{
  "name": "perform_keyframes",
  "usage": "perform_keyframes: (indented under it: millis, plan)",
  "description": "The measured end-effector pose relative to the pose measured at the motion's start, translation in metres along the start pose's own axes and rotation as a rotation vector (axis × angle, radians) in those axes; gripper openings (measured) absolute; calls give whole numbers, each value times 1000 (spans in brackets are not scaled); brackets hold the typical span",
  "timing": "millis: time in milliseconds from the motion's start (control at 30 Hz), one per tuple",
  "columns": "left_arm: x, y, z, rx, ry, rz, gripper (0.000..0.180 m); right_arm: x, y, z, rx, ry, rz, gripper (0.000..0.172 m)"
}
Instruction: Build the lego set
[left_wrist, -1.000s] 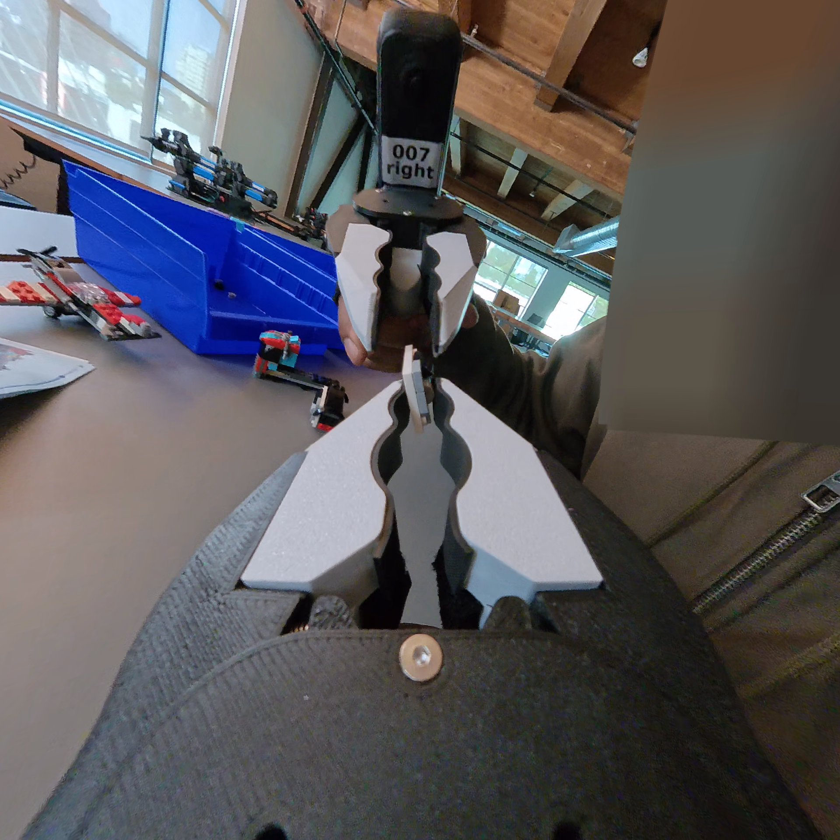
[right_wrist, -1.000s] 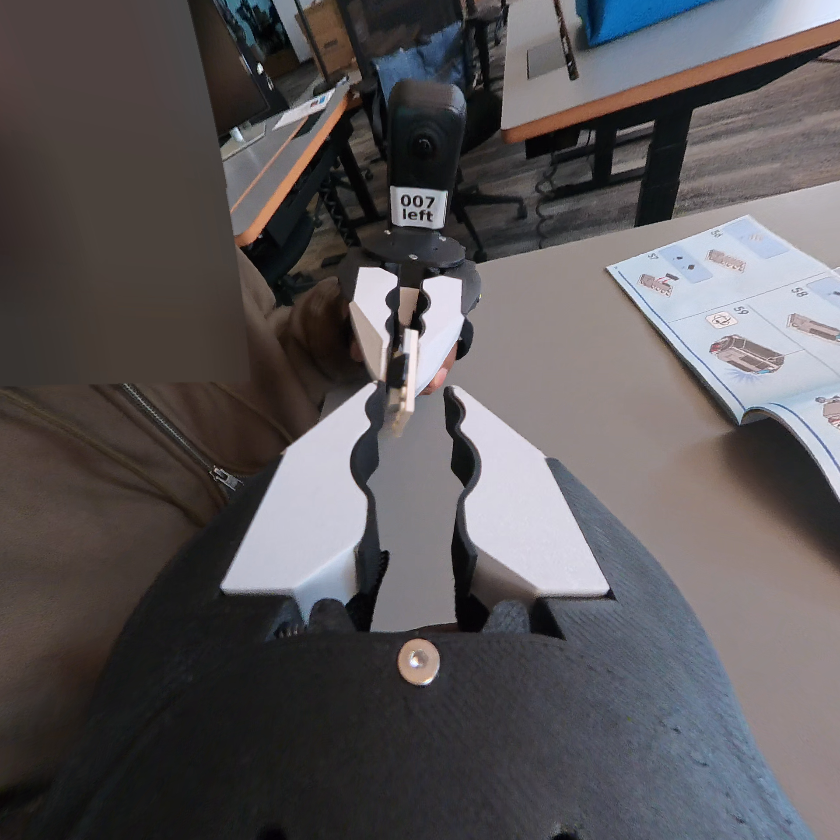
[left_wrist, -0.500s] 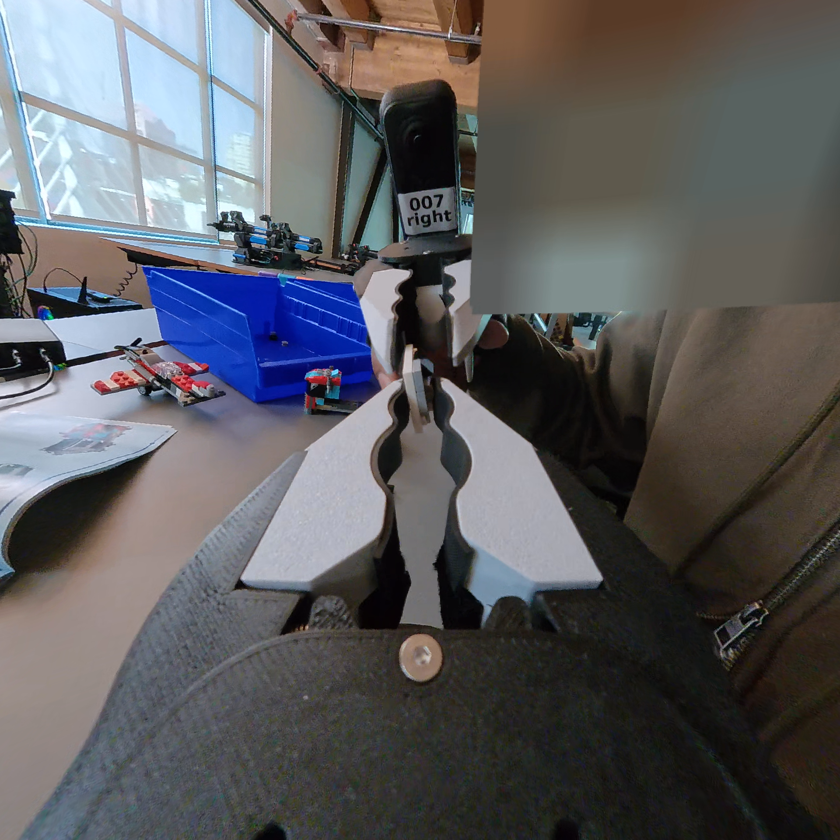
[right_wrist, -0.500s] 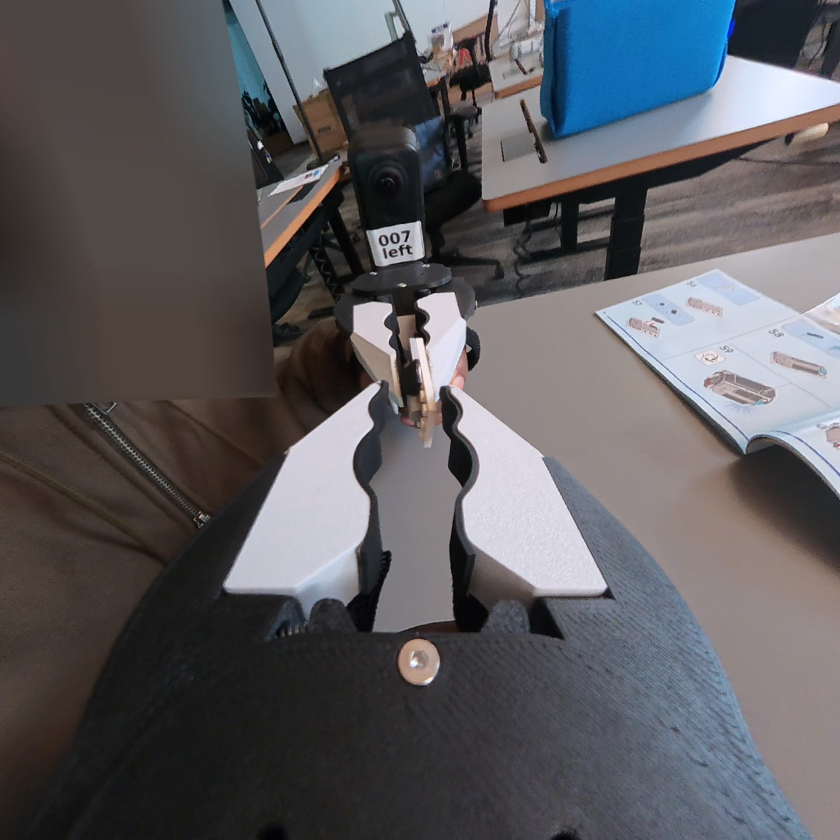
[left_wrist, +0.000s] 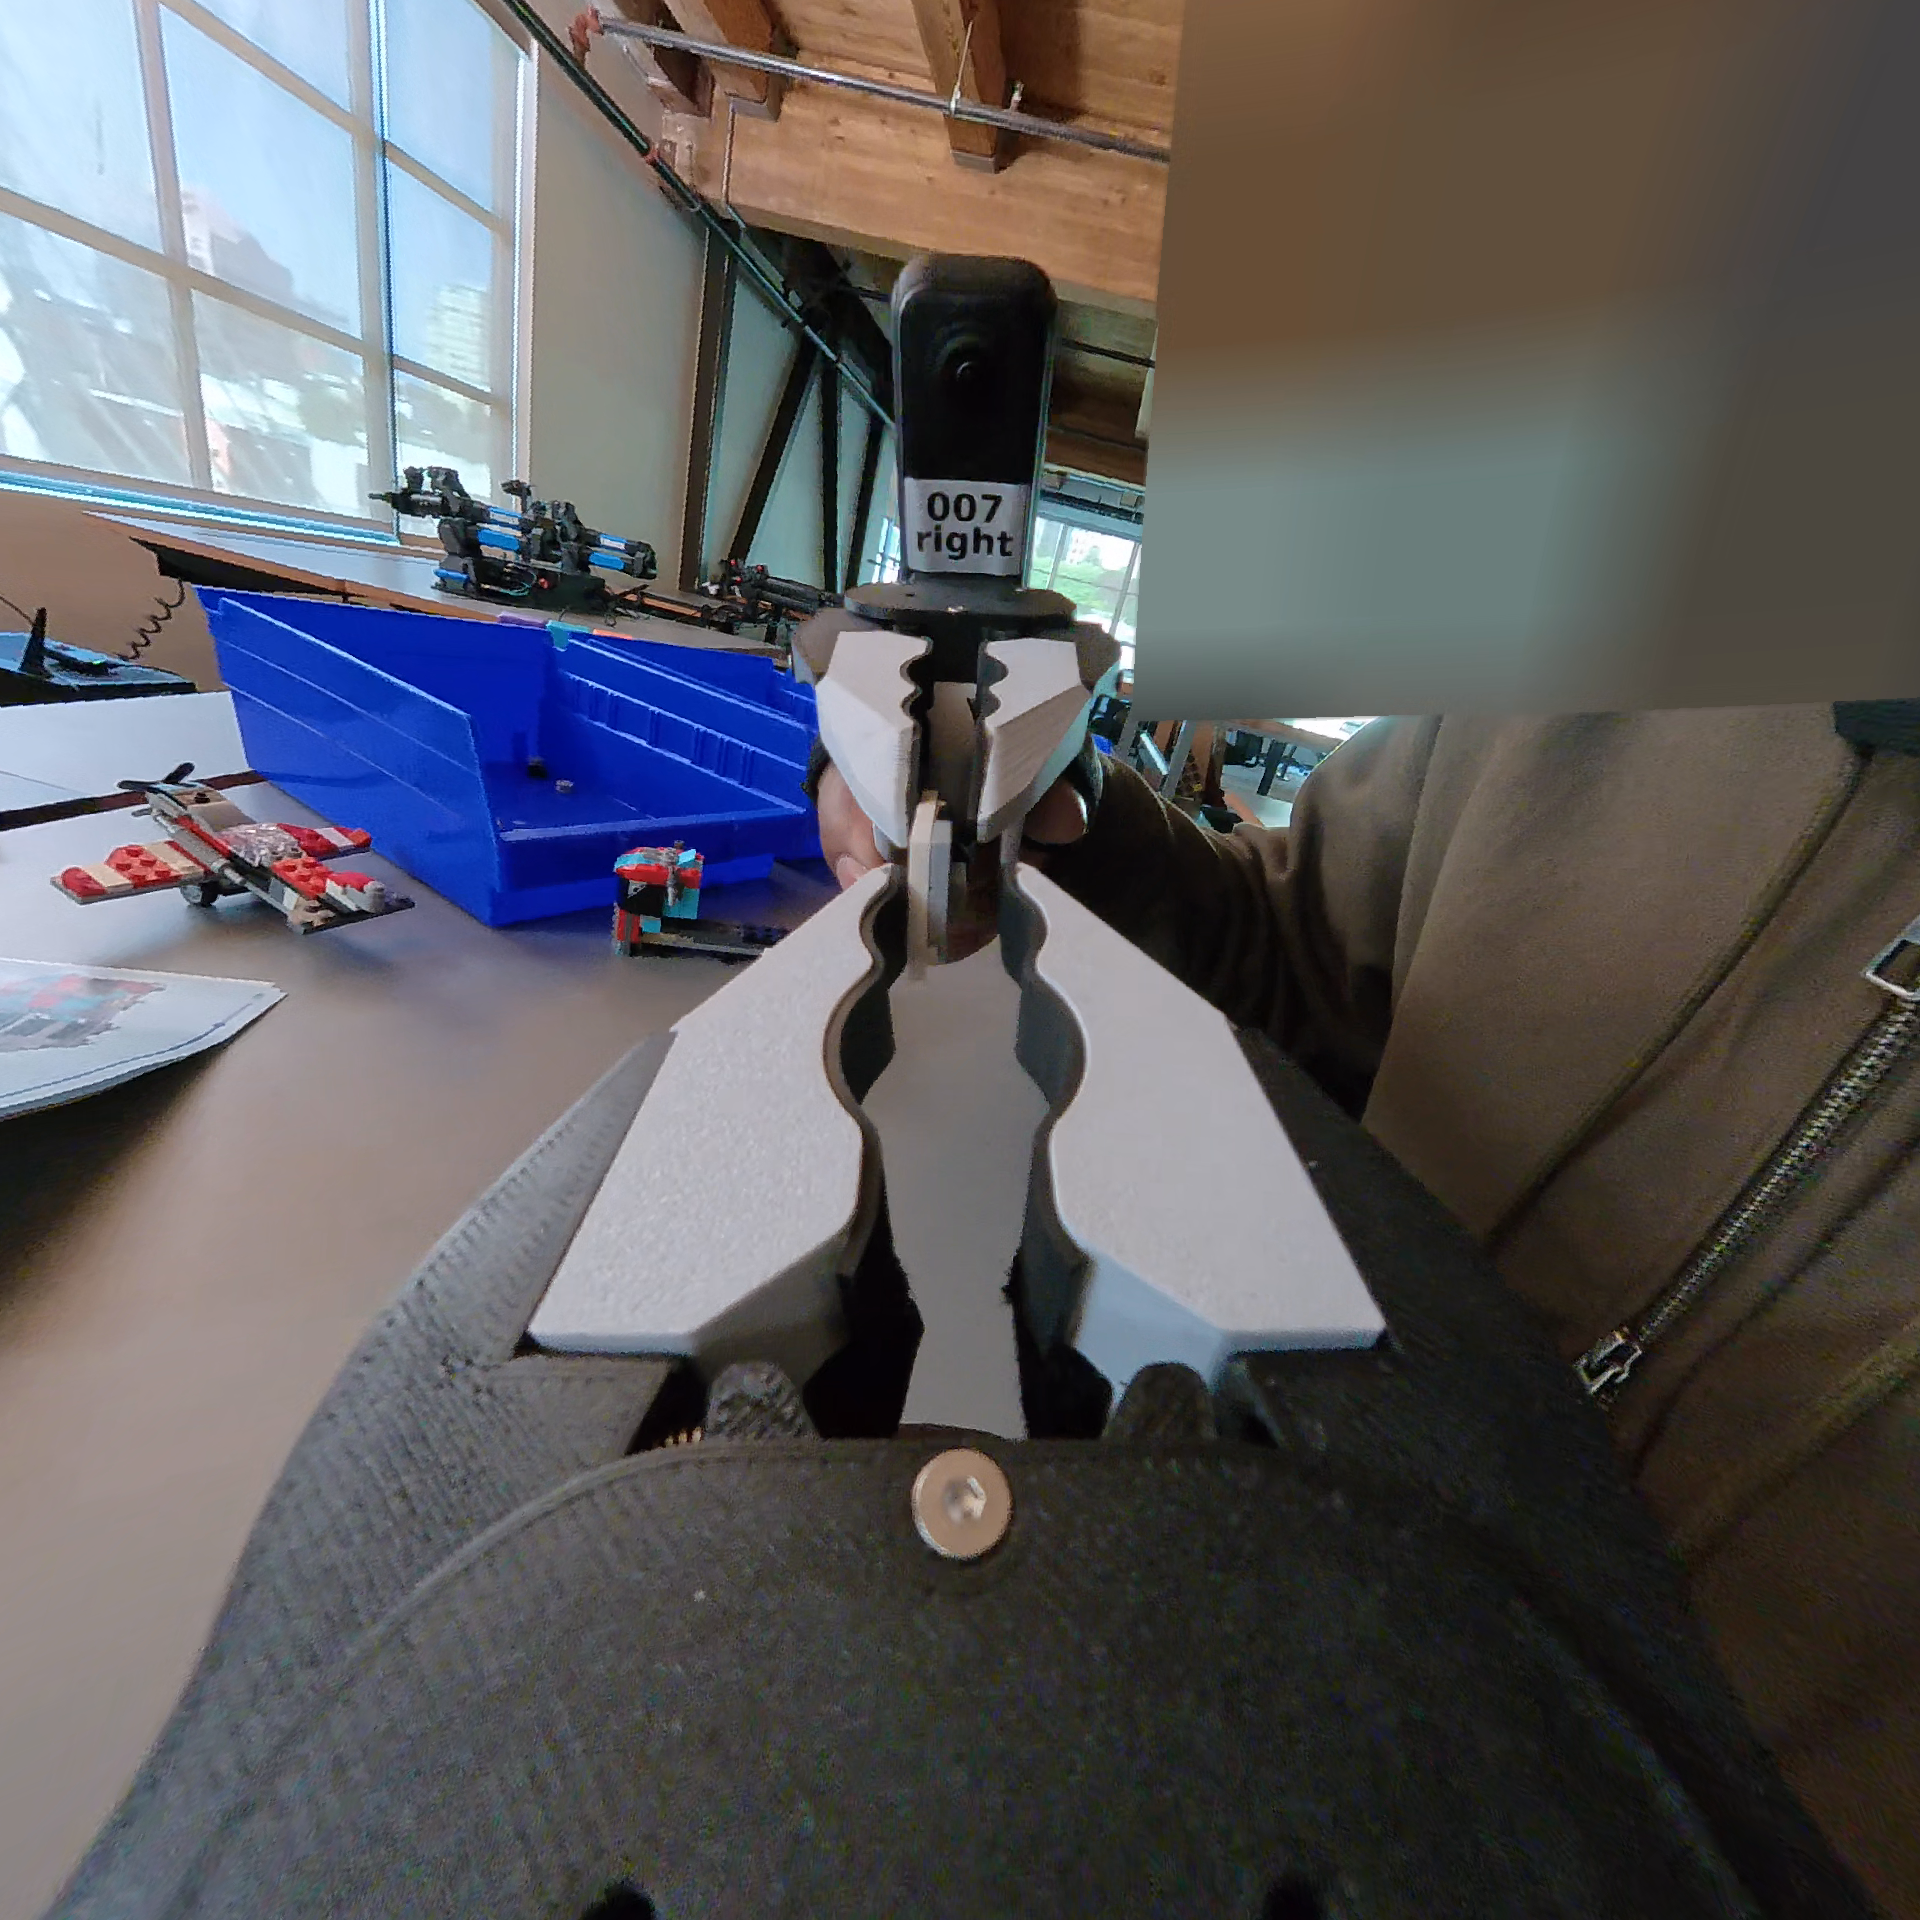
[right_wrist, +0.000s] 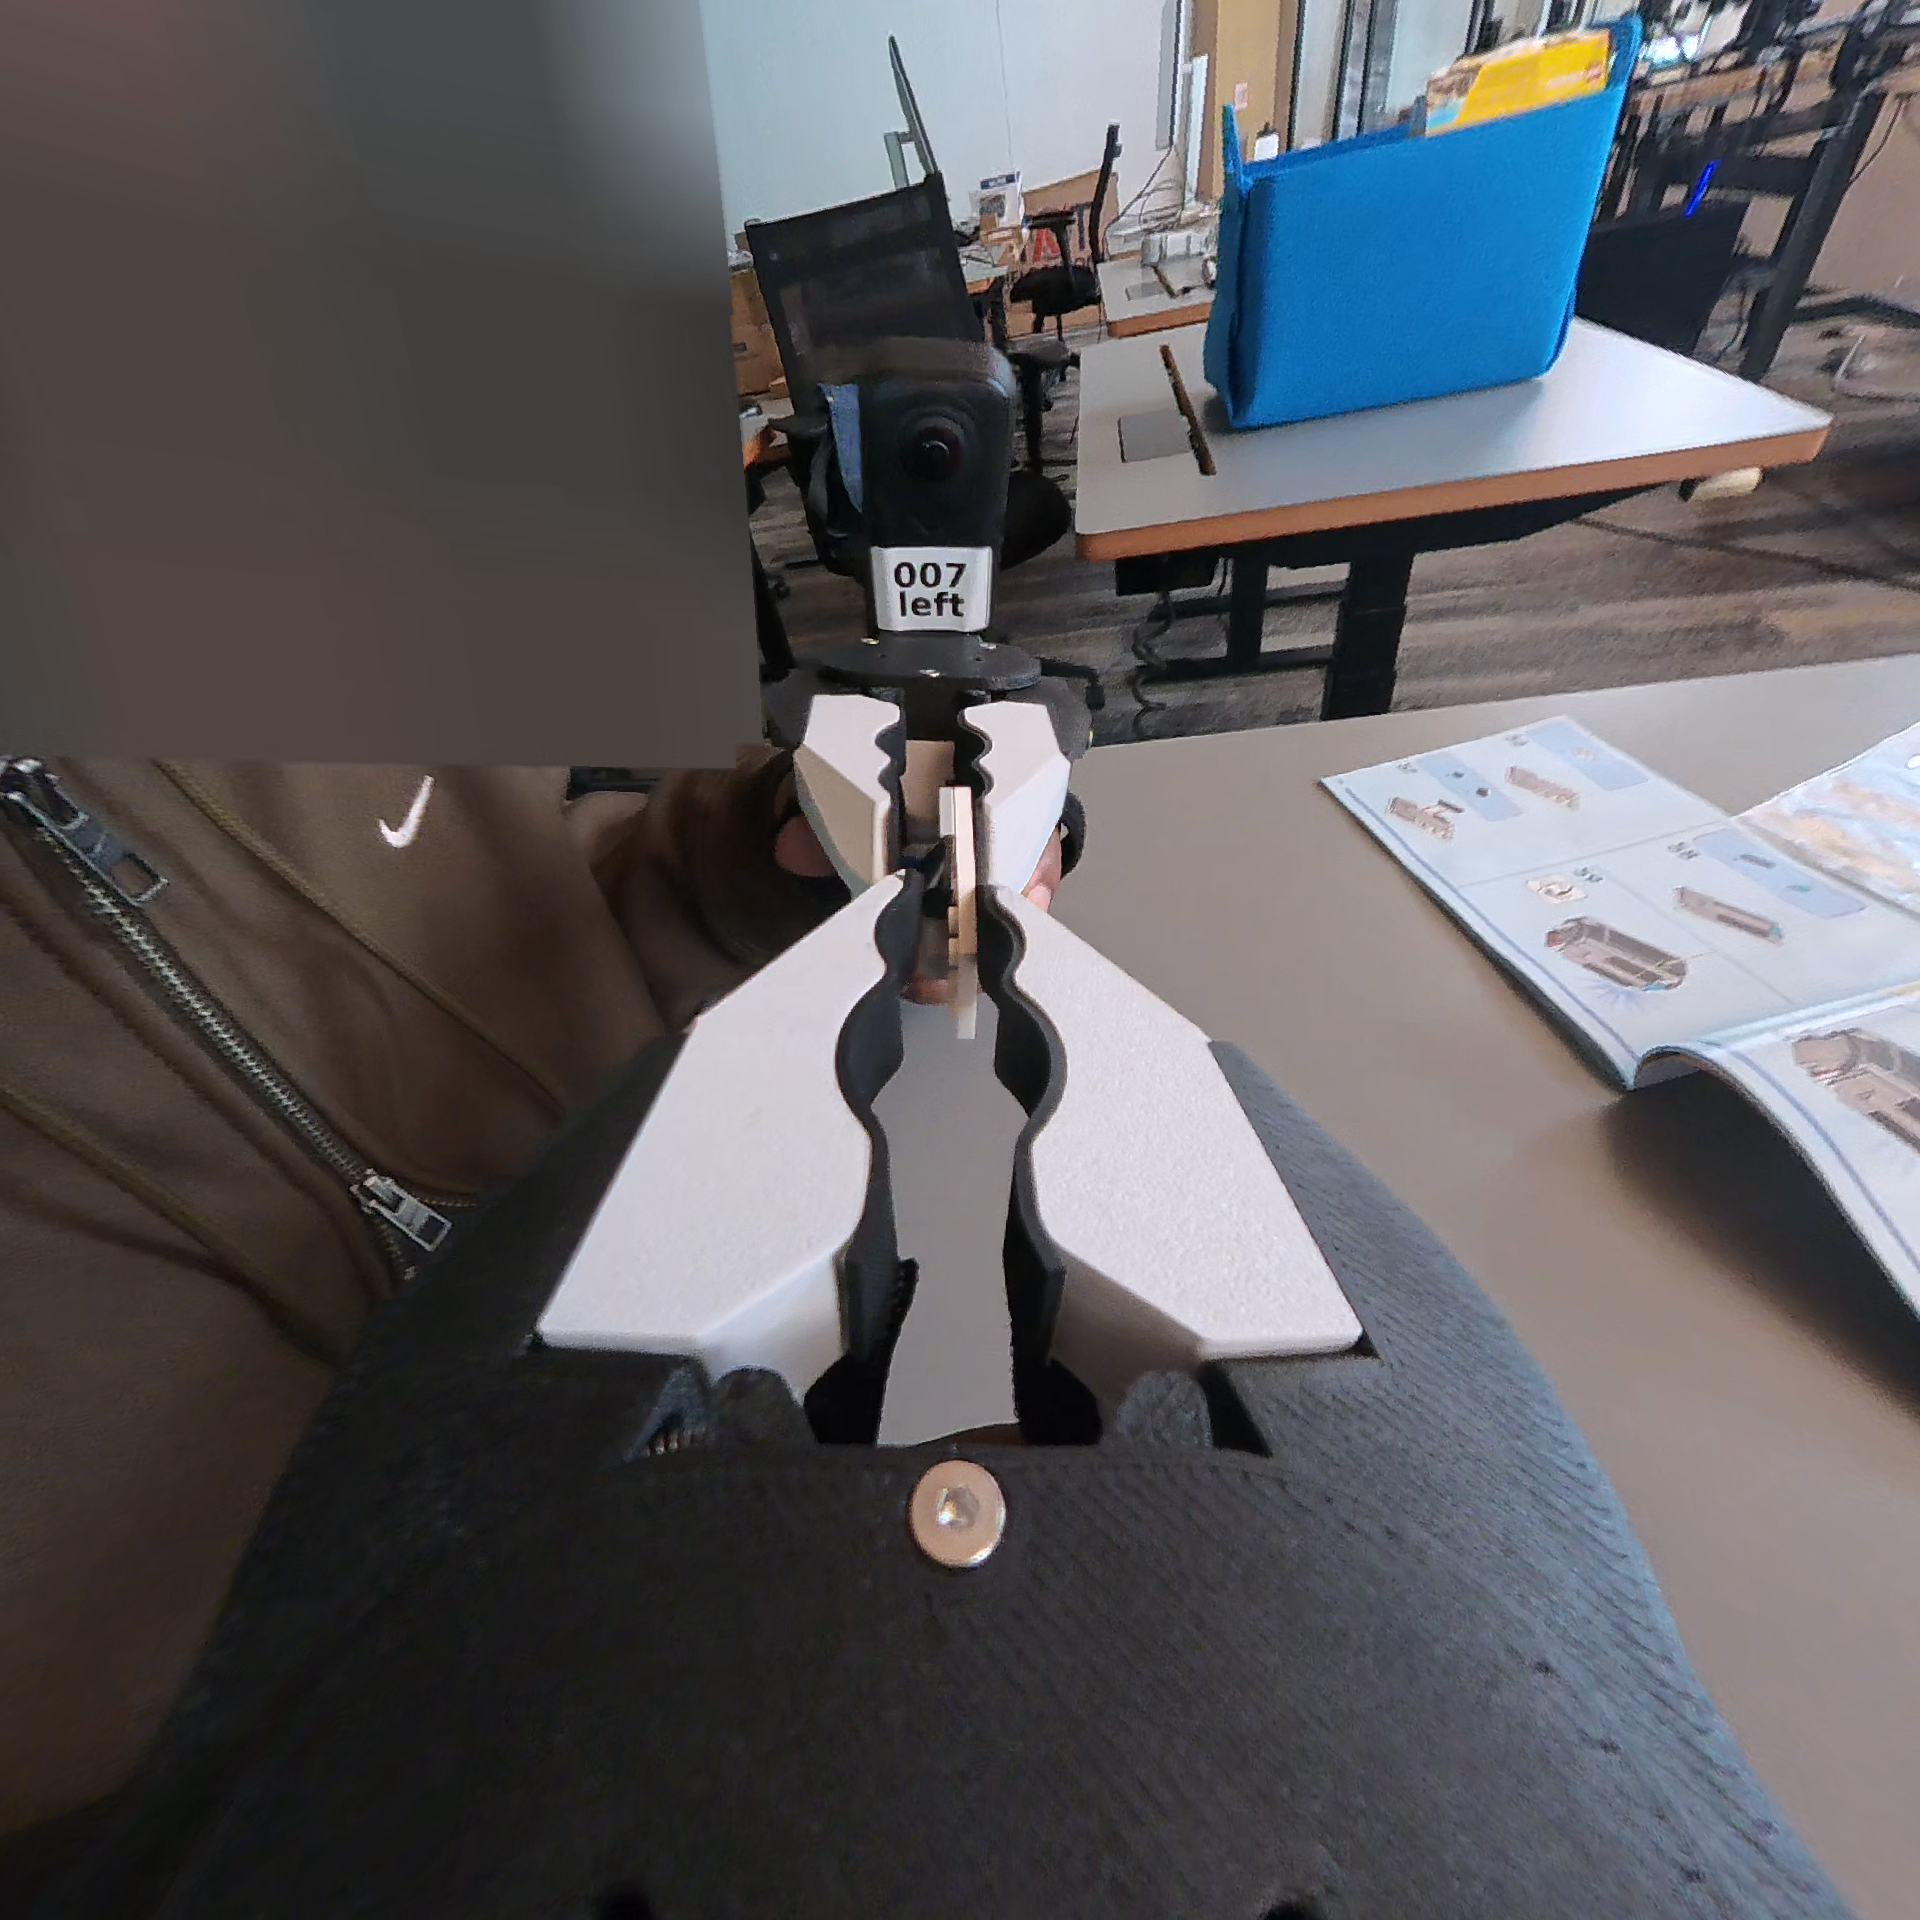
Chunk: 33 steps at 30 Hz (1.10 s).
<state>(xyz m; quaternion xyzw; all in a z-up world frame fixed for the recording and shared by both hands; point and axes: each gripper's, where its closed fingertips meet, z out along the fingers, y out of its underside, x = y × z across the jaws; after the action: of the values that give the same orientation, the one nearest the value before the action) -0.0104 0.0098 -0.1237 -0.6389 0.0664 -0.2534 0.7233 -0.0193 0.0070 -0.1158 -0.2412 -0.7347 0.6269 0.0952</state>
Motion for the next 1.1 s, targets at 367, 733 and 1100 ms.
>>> perform_keyframes:
  millis: [367,733,1100]
  plan:
    - [6,-6,-1,32,29,20,11,-10,-1,2,11,3,-92,10]
    - [9,-3,0,15,58,20,11,-14,1,2,14,-41,-68,9]
    - [9,-6,-1,38,51,-5,10,-13,4,1,-27,2,-158,9]
